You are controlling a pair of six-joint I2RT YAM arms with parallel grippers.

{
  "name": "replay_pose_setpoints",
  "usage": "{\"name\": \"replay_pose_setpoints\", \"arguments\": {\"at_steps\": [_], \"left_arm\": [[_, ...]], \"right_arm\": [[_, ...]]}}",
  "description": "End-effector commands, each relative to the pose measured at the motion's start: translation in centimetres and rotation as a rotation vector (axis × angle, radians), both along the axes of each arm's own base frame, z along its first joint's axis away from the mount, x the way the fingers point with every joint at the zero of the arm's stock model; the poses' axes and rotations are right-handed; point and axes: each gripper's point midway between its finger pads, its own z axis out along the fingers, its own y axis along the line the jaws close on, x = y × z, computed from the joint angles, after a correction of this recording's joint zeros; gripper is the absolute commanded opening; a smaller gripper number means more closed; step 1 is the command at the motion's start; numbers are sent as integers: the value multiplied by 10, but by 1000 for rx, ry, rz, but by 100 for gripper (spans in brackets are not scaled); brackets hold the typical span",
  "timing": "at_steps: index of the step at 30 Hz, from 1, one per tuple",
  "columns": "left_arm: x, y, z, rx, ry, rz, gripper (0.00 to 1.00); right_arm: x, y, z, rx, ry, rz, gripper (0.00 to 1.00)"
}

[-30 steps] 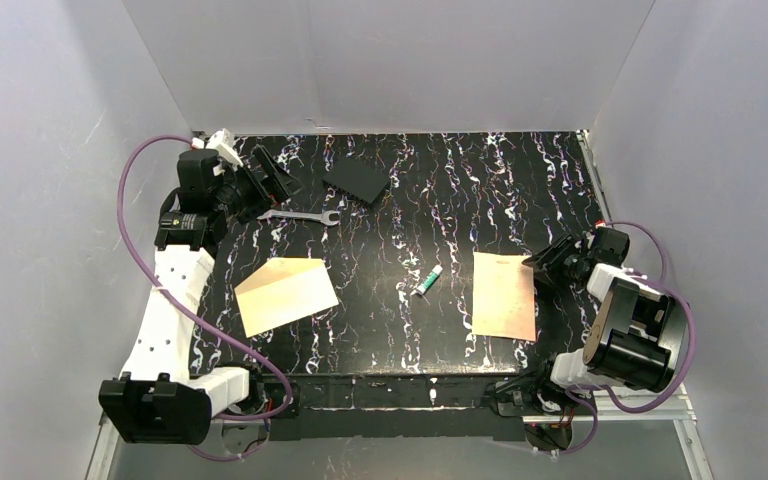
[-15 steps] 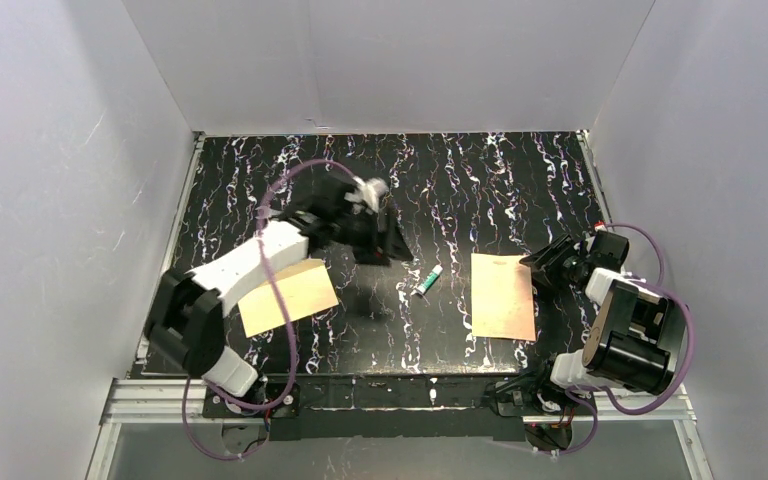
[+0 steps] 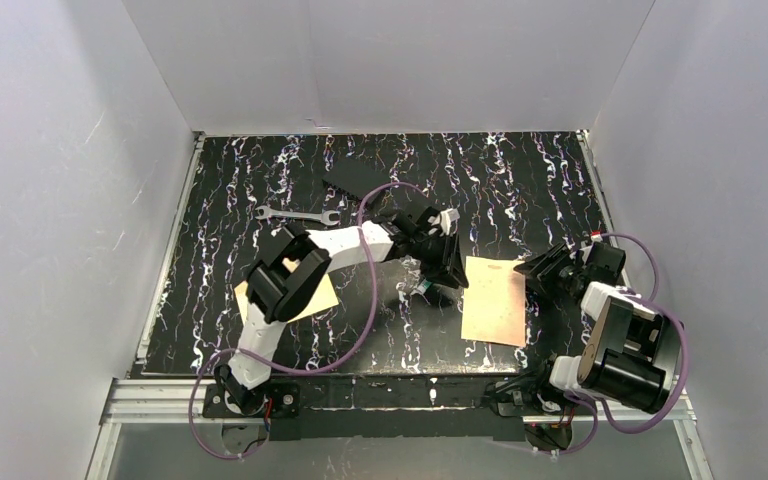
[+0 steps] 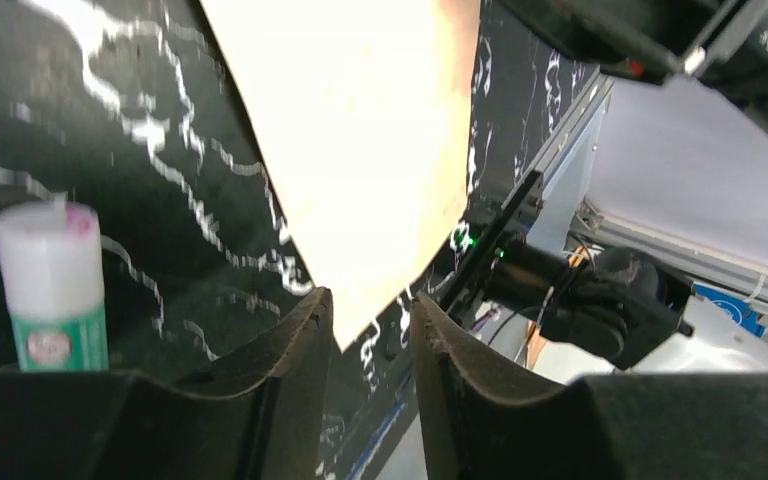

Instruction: Place the letter into the envelope and seal it

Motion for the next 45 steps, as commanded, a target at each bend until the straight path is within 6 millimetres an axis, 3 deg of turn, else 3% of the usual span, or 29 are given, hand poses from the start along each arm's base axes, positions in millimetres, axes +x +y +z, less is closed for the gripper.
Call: {"name": "replay_pose_setpoints", "arguments": {"at_steps": [1,8,15,21,27,29,39,43,45], "left_arm": [[13,-30,21,-97,-50,-31,32],[5,-40,-17,18,-35,-73,25],[-3,-17,-61,244,51,-91,23],[-8,-10,-68,297,94,-105,23],[-7,-13,-65,296,100,-119,23],[-7,-14,-64,298,110,-123,23],[-3,-11,-64,311,122,-118,23],[-1,-10,-61,307,127,-112,23],[1,-10,-60,306,129,-106,23]], "right_arm": [[-47,7,-37,-14,192,0,59],[-50,9,-33,-21,169,32,59],[-48,23,-25,40,88,82,59],[-50,27,-23,53,68,92,56],[-41,34,-10,91,-20,123,34],[-40,38,-5,114,-44,137,33],[-35,45,20,138,-165,168,40],[-34,46,27,133,-203,166,64],[-35,46,28,131,-210,162,67]]}}
